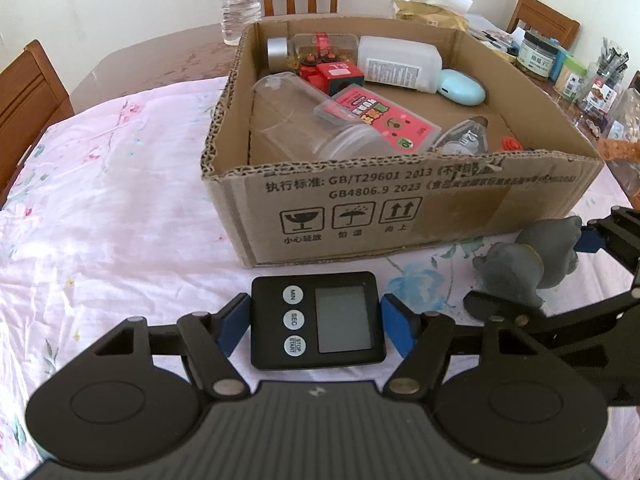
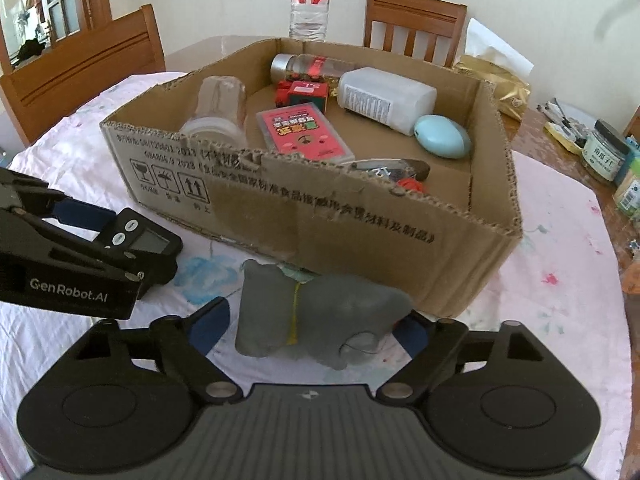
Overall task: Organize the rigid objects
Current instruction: 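Close the left tool on the black timer while the right tool grasps the grey toy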
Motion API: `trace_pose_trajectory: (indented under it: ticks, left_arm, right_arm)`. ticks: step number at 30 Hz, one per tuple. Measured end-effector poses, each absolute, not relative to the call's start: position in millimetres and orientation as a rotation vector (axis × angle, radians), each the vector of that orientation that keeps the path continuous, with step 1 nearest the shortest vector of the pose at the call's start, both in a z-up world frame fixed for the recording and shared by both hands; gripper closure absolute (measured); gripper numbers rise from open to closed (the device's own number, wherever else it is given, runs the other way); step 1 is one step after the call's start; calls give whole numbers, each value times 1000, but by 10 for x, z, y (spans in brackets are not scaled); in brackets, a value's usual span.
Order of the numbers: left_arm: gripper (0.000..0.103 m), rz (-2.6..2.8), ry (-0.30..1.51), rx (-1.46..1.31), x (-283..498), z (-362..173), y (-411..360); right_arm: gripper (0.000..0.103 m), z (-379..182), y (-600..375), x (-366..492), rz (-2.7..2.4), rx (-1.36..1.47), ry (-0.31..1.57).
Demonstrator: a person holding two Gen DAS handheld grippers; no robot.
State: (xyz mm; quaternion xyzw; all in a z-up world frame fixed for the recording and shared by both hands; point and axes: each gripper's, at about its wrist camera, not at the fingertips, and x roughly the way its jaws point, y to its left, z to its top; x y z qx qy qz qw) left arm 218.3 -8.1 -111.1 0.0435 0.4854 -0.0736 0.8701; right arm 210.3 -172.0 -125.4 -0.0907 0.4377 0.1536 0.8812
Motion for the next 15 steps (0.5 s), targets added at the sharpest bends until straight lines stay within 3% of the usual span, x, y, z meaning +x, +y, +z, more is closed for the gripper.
trace_pose_trajectory:
  ticks: [3, 15]
  left_arm:
    - [32, -143, 1012, 89, 2168, -1111, -85]
    - [28, -67, 994, 55, 2080, -1122, -108]
  right_arm:
    - [25, -1222, -1734, 2110, 304, -193, 905]
    - [25, -1214, -1761, 2123, 303, -188, 910]
